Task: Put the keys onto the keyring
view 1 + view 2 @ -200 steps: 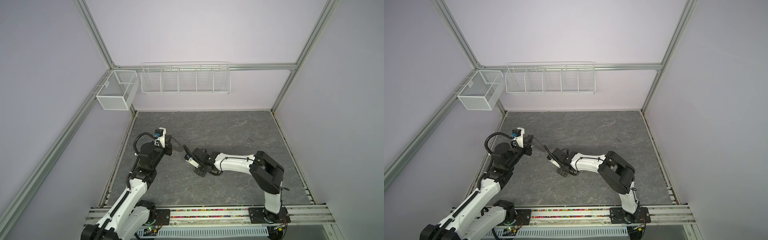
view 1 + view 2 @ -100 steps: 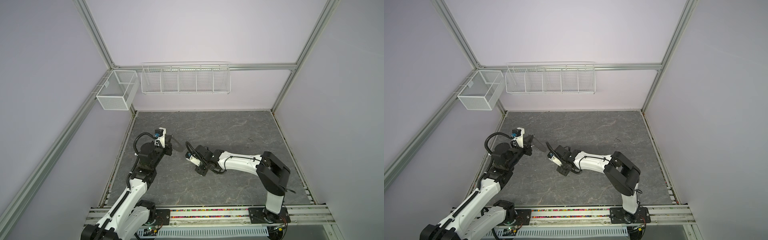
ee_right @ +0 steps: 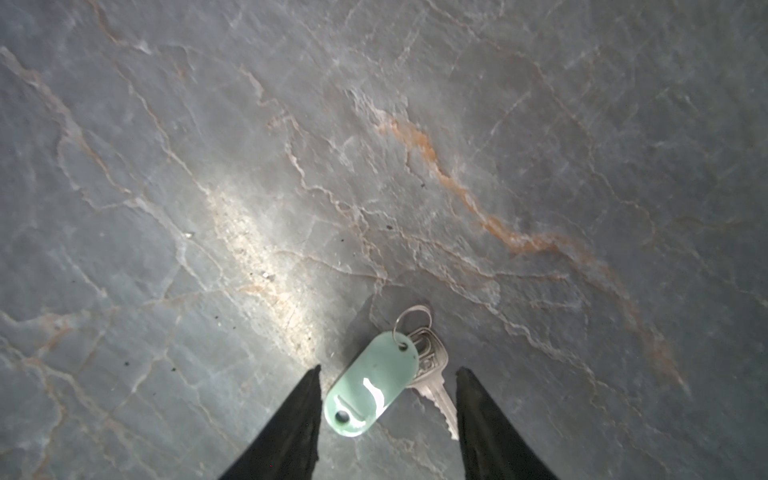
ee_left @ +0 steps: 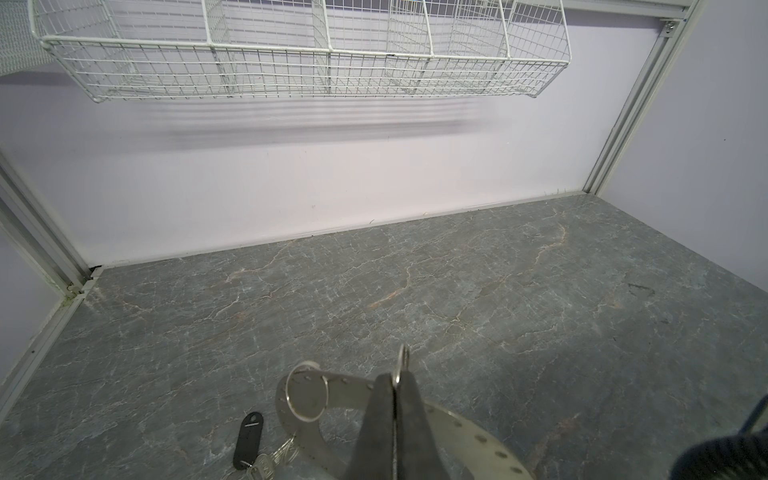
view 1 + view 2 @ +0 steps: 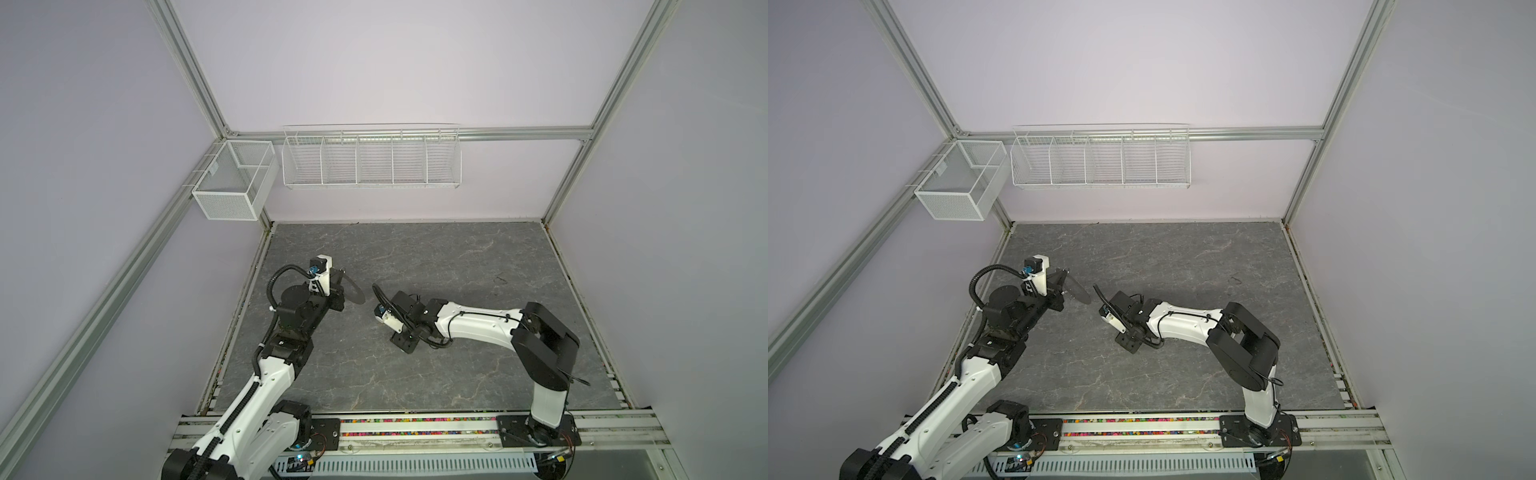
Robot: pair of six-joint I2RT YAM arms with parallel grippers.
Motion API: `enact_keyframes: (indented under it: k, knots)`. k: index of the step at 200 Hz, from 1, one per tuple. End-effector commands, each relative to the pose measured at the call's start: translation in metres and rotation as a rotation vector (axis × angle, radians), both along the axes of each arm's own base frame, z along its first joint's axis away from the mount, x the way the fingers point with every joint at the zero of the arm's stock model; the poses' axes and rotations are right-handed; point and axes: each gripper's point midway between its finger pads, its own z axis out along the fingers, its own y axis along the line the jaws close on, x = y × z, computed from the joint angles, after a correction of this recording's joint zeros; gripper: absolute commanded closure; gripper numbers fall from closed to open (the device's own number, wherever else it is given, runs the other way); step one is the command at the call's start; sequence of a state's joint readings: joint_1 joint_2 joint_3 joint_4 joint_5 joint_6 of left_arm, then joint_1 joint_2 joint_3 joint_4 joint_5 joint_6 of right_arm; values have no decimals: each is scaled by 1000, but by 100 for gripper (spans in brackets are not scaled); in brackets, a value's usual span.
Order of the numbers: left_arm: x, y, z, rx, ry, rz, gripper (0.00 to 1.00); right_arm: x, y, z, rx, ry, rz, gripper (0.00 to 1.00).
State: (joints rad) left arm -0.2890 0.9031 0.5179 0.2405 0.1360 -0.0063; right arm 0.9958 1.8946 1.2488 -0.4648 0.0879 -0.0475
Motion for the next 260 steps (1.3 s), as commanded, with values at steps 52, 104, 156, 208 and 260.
enact_keyframes:
  k: [52, 104, 156, 208, 260]
  knots:
    - [0, -2, 10, -7, -39, -8, 100, 0, -14, -30, -106, 10, -36, 41]
    - [1, -3, 11, -12, -37, -12, 100, -7, -21, -30, -132, 15, 53, 61]
    - [1, -3, 11, -12, -38, -12, 100, -16, -30, -28, -156, 39, 185, 70]
    - [0, -3, 13, -12, -43, -10, 100, -23, -35, -20, -120, 66, 277, 71]
    - [1, -2, 12, -8, -43, -7, 100, -3, -30, 9, 6, -13, 213, 50]
